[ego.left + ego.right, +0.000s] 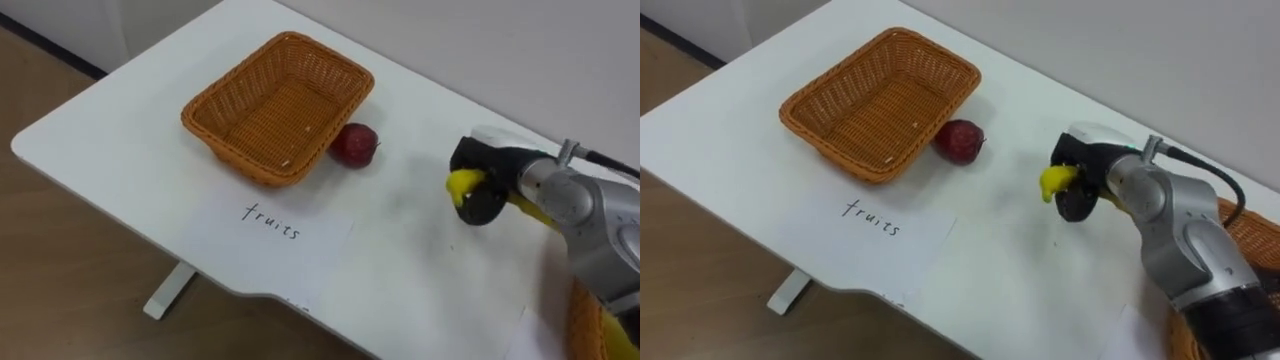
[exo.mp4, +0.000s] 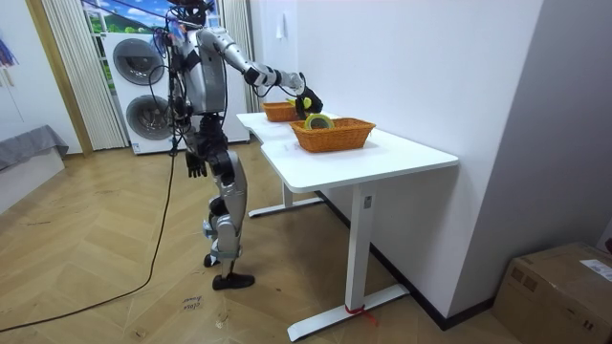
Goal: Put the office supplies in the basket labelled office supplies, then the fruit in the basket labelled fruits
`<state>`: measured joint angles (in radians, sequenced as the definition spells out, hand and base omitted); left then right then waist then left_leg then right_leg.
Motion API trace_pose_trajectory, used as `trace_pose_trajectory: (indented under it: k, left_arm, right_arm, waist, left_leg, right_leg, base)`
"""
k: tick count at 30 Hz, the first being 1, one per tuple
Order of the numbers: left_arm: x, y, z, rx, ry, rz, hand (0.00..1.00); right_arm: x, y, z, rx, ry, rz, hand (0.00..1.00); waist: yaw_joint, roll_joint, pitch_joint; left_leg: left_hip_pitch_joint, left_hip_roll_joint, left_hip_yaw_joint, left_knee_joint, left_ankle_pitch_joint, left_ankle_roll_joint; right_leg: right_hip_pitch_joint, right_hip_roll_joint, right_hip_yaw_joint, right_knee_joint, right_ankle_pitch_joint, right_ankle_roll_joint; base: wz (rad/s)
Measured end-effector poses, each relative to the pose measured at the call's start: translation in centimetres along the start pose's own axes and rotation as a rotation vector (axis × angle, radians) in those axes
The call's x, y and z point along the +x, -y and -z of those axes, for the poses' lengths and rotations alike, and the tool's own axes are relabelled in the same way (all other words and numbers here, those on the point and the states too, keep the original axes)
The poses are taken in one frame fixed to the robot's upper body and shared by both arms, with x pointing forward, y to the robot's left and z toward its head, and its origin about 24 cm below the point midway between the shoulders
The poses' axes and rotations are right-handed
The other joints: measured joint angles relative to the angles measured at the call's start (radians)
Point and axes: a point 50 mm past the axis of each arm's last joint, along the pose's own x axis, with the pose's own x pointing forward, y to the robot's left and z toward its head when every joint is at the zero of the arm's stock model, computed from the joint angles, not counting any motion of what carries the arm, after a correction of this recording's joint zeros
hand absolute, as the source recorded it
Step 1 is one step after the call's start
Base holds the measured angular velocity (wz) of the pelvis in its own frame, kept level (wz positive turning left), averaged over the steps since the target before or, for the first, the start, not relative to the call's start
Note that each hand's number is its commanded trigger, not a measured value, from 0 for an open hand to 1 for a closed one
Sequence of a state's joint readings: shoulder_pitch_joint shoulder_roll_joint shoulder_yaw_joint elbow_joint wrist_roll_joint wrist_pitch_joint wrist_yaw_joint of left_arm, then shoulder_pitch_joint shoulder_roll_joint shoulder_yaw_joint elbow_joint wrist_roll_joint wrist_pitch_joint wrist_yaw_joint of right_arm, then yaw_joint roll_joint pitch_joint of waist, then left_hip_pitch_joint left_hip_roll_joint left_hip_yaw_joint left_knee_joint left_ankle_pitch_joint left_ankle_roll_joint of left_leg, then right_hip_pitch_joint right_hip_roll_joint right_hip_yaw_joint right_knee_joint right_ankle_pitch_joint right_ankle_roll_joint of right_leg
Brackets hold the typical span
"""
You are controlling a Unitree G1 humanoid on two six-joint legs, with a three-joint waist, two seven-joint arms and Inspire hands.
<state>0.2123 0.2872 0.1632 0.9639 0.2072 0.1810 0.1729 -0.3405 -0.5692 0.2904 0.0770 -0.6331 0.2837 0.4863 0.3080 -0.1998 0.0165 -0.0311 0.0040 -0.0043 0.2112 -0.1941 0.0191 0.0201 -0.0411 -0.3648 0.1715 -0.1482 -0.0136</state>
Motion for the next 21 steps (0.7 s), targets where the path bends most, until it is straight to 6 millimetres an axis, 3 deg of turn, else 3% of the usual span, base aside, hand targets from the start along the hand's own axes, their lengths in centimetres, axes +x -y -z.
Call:
trace_pose_trajectory:
  k: [2, 5, 12, 21]
  left_arm:
    - [-0.1, -0.2, 0.7, -0.007, -0.018, -0.015, 0.0]
    - [-0.1, -0.4, 1.0, -0.021, -0.029, -0.027, 0.0]
    - [-0.3, 0.2, 1.9, -0.019, -0.049, -0.015, 0.0]
    - [-0.7, 1.2, 2.8, -0.022, -0.073, 0.008, 0.0]
  right_arm:
    - [-0.5, 0.9, -0.8, -0.007, 0.037, 0.053, 1.0]
    - [-1.0, 2.1, -1.3, -0.004, 0.062, 0.132, 1.0]
    - [-1.8, 3.5, -3.2, -0.022, 0.138, 0.212, 1.0]
    - [-3.1, 6.9, -6.1, -0.036, 0.245, 0.394, 1.0]
  waist:
    - [-0.009, -0.004, -0.0069]
    - [-0.013, -0.009, -0.0109]
    - [-0.004, -0.011, -0.0114]
    - [0.018, -0.025, -0.0131]
  left_leg:
    - [0.007, 0.0, 0.0, -0.009, 0.002, 0.0]
    - [0.009, -0.001, 0.002, -0.009, 0.002, 0.0]
    - [0.021, -0.003, 0.001, -0.015, 0.002, 0.0]
    - [0.018, -0.004, -0.006, -0.015, 0.003, -0.001]
  right_leg:
    - [0.002, 0.0, 0.002, 0.0, 0.0, 0.0]
    - [0.005, 0.0, 0.003, 0.0, 0.0, 0.0]
    - [0.015, 0.001, 0.005, 0.001, 0.0, 0.001]
    - [0.016, 0.003, 0.002, 0.0, 0.0, 0.001]
  base:
    - [-0.05]
    - [0.0]
    - [0.0]
    - [0.02]
